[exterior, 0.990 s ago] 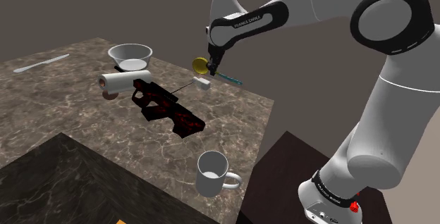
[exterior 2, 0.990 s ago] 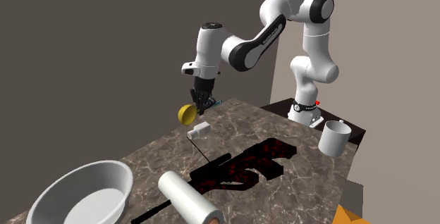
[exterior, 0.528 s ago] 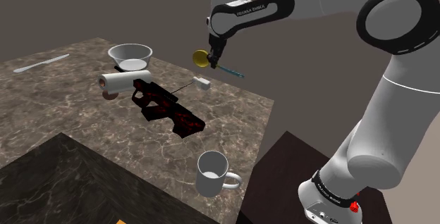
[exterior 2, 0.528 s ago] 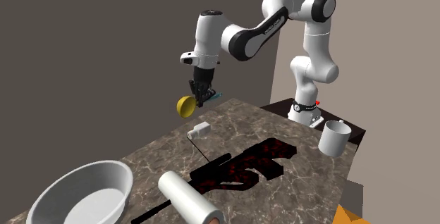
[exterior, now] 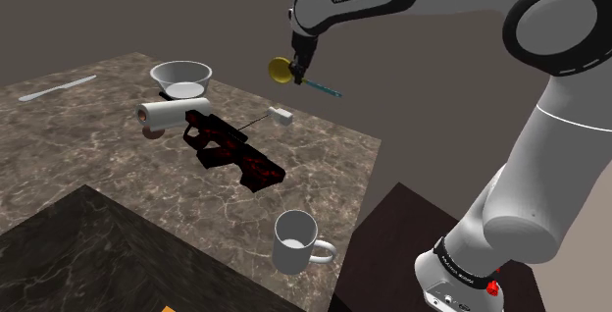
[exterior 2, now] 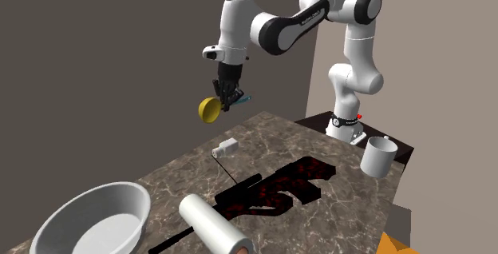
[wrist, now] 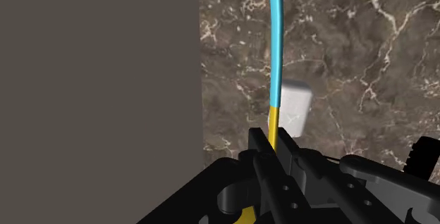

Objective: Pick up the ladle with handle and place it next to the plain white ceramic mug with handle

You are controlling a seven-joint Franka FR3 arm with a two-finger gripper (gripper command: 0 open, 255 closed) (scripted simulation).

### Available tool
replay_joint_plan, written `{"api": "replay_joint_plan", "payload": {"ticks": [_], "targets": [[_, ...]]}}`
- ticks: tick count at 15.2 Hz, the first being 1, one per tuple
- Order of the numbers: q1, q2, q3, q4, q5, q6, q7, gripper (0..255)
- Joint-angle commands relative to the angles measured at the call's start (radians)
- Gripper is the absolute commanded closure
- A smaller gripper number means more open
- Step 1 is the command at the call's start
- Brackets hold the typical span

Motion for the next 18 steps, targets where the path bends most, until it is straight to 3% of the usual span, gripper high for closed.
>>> {"api": "replay_joint_plan", "payload": {"ticks": [1,5,18], "targets": [[0.001,-0.006,0.000,0.020,0.001,-0.026,-0.003,255],[0.001,-0.012,0.001,0.055,0.003,-0.067,-0.008,255],[0.087,-0.445,0.092,-0.442,-0.012,-0.027,0.180,255]]}}
